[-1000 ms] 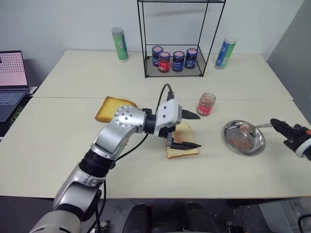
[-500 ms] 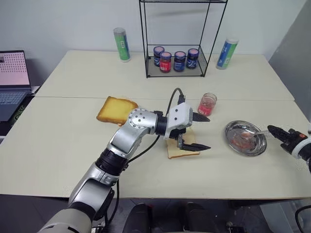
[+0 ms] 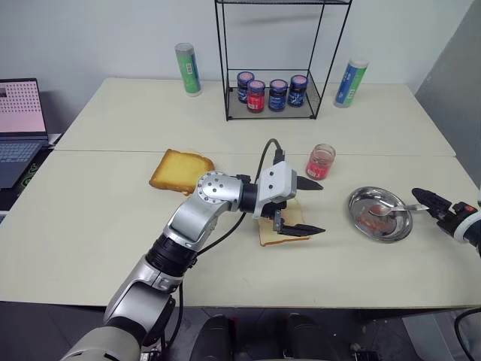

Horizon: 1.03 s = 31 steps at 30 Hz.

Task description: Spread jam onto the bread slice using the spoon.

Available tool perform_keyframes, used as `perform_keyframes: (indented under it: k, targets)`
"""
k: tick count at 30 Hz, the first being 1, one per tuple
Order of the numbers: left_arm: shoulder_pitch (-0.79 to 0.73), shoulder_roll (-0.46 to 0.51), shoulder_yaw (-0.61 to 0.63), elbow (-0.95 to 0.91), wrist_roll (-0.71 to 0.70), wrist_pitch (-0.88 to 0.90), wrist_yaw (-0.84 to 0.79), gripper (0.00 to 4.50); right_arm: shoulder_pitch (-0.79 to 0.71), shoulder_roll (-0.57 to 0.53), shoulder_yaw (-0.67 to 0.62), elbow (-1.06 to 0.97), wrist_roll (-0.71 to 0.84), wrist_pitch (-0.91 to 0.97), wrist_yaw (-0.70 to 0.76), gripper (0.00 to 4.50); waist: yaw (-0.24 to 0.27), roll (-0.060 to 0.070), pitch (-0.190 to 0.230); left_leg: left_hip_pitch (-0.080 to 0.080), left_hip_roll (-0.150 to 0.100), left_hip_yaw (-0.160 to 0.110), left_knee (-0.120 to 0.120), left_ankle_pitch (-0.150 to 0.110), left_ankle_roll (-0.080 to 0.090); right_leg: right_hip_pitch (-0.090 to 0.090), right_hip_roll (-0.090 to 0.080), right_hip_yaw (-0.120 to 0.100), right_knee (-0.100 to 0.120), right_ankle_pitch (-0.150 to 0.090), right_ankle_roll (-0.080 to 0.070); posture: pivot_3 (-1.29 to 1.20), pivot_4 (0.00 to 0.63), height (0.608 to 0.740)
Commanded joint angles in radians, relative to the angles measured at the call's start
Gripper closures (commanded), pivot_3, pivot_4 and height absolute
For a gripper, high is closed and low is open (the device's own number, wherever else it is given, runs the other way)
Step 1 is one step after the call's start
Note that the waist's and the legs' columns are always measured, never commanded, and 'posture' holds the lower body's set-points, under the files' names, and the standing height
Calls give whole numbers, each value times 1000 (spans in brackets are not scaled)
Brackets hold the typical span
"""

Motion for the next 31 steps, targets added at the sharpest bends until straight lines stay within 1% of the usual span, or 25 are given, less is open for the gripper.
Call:
perform_keyframes:
  k: [1,4,7,9,10,12,15,16,18,19,22,24,27,28,29,31]
  targets:
    - [-8,0,24,-37,-7,-3,4,0,-31,-26,-46,26,-40,-53,0,48,0,0,0,0,0,0,0,0,0,0,0,0,0,0,0,0,150,740]
    - [-9,0,24,-36,-7,0,5,0,-53,-38,-52,68,-93,-112,-36,48,1,0,0,0,0,0,0,0,0,0,0,0,0,0,0,0,150,740]
    - [-13,10,34,-26,-1,3,12,0,-67,-70,-34,80,-189,-213,-80,48,0,0,0,0,0,0,0,0,0,0,0,0,0,0,0,0,150,740]
    - [-13,33,50,-22,1,18,13,0,-76,-99,-1,75,-275,-309,-97,48,-1,2,-1,0,0,1,0,0,0,0,0,0,0,0,0,0,150,740]
    - [-10,53,67,-22,-6,31,14,0,-82,-115,28,39,-320,-352,-98,48,-1,2,-1,0,0,1,0,0,0,0,0,0,0,0,1,0,150,740]
    - [1,92,110,-28,-27,68,19,0,-99,-133,81,-65,-363,-377,-74,48,-7,3,0,0,0,1,0,0,0,0,0,1,1,-1,1,0,150,740]
    - [32,164,184,-60,-75,136,13,0,-103,-129,151,-292,-314,-293,4,48,-31,4,0,1,1,1,0,0,0,-1,1,1,3,-1,2,0,150,740]
    - [46,199,216,-71,-89,163,13,0,-100,-129,178,-391,-267,-236,45,48,-33,4,0,2,2,0,0,0,0,-1,1,1,4,-2,3,0,150,740]
    - [64,241,253,-84,-102,194,15,0,-93,-129,205,-507,-214,-166,89,48,-31,4,0,3,3,0,-1,0,0,-1,2,1,4,-2,3,0,150,740]
    - [86,288,289,-106,-117,235,14,0,-75,-144,242,-604,-160,-116,145,48,-29,4,0,3,4,-2,-1,0,0,0,2,-1,4,-2,3,0,150,740]
    - [152,406,372,-178,-165,341,9,0,-20,-191,321,-801,-67,-26,280,48,-24,3,0,2,4,-3,-1,0,-1,-1,1,-2,4,-2,1,0,150,740]
    - [195,461,408,-222,-193,389,12,0,11,-220,351,-871,-47,-3,338,48,-24,2,1,1,4,-3,-1,0,-1,0,-1,-3,3,-2,1,0,150,740]
    - [280,528,480,-295,-240,457,13,0,58,-259,383,-940,-23,26,411,48,-6,0,2,0,0,-3,0,0,-1,0,-4,-4,2,-2,1,0,150,740]
    - [305,545,499,-315,-255,472,15,0,69,-266,389,-955,-18,33,424,48,-6,0,2,0,-1,-2,0,0,0,0,-8,-3,0,-2,2,0,150,740]
    - [328,559,516,-335,-269,487,17,0,80,-269,397,-964,-20,33,432,48,-2,-3,3,0,-1,-2,0,0,0,0,-8,-3,0,-2,2,0,150,740]
    - [361,573,528,-361,-280,493,30,0,90,-257,419,-961,-48,19,425,48,0,-3,4,0,0,-2,1,0,0,1,-9,-4,-1,-2,2,0,150,740]
